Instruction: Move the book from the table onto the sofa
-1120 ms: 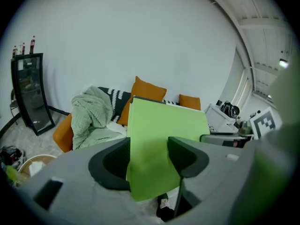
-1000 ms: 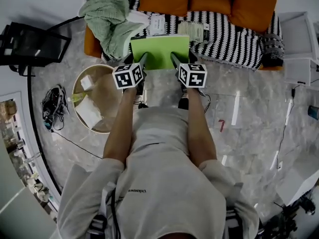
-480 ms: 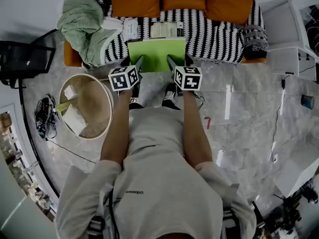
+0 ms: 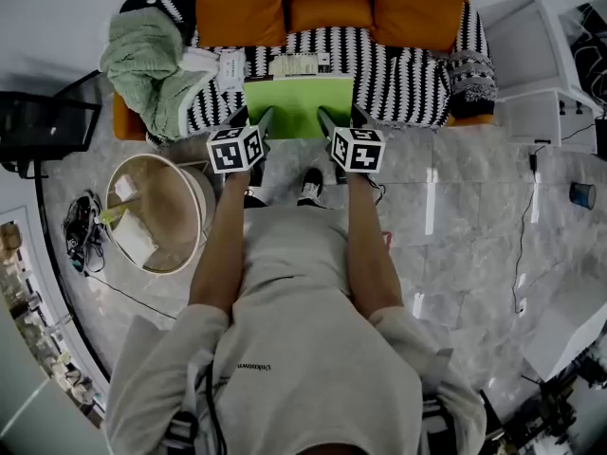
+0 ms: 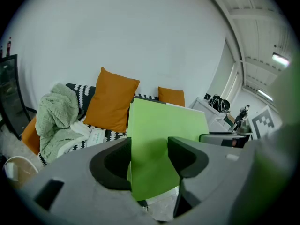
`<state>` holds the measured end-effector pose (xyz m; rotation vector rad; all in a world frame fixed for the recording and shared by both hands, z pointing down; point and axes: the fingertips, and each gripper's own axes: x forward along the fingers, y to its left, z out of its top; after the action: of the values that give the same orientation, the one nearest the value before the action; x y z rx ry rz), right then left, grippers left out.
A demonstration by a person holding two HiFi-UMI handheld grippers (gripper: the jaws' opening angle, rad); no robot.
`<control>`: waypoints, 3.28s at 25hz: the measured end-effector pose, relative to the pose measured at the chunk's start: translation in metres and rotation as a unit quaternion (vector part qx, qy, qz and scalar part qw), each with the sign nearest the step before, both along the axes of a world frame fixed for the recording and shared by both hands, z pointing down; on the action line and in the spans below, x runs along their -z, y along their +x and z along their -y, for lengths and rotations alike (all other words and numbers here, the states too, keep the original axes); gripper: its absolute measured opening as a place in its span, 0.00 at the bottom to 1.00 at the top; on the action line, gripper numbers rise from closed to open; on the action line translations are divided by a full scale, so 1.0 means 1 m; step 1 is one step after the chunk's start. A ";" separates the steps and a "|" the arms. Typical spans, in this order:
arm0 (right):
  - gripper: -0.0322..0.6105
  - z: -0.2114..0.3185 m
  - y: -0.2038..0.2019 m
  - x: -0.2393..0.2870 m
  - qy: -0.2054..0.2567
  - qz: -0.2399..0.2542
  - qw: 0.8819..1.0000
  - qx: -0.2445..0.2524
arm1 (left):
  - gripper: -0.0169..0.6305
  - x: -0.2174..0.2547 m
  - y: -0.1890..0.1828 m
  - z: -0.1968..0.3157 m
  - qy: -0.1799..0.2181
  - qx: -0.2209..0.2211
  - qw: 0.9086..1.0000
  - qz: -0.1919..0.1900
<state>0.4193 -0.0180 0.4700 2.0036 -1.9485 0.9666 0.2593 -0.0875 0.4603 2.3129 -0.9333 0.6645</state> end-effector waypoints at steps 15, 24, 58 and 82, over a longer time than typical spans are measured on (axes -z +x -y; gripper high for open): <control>0.53 -0.014 0.012 -0.003 0.002 0.021 1.000 -0.005 | 0.41 0.006 0.015 -0.011 0.031 -0.022 0.999 0.034; 0.53 -0.025 0.038 -0.009 -0.005 0.024 0.998 -0.061 | 0.41 -0.001 0.051 -0.005 0.023 -0.087 0.995 0.037; 0.53 0.122 0.111 -0.054 -0.081 0.009 0.990 -0.115 | 0.41 -0.066 0.135 0.160 -0.065 -0.133 0.988 0.034; 0.53 0.212 0.070 -0.214 -0.190 0.036 0.979 -0.061 | 0.41 -0.235 0.080 0.231 -0.189 -0.076 0.977 0.063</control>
<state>0.4891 -0.2296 0.6838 1.9032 -1.5362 1.3412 0.3397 -0.3185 0.6957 2.0312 -0.6221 0.9705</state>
